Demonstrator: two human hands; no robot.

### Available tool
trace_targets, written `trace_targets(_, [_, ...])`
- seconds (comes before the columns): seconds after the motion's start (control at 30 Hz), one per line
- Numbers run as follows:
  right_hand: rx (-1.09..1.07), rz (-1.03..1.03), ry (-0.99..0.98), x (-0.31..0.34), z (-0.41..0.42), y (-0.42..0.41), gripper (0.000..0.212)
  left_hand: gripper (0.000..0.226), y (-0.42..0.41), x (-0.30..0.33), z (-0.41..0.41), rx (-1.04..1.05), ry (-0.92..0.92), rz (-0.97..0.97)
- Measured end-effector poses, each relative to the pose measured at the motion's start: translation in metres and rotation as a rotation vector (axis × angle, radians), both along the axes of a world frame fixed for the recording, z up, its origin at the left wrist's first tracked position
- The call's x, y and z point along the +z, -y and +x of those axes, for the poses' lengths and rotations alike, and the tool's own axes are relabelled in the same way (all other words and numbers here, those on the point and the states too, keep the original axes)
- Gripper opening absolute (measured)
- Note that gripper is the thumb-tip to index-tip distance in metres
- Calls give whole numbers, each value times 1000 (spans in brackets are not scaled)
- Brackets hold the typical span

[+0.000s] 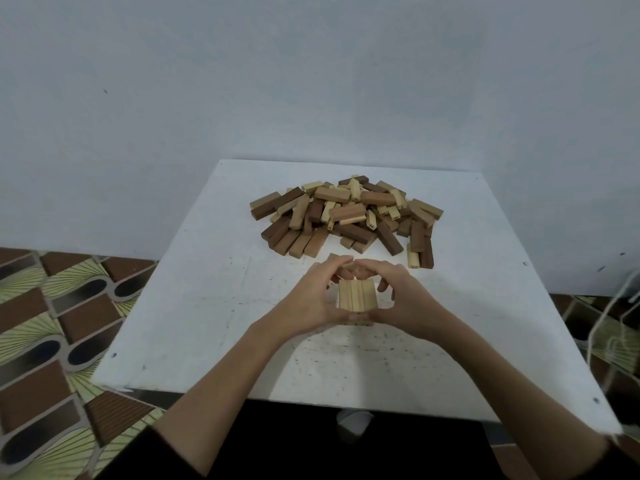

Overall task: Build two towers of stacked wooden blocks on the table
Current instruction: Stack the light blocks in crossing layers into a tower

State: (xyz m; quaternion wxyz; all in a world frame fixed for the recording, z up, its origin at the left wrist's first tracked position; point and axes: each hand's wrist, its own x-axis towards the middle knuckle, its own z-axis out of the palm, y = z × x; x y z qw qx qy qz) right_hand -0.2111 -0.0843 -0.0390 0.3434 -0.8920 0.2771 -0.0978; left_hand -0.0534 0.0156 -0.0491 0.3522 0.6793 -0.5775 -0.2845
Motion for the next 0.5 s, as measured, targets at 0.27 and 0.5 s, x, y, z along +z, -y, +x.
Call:
trace_targets(0.27, [3,2,-26,-2,-8,4,84,95,-6,-3,1,-12,0,0])
trace_targets(0.5, [17,-5,-16,-1,-8,2,83,92,-6,-2,-1,-18,35,-16])
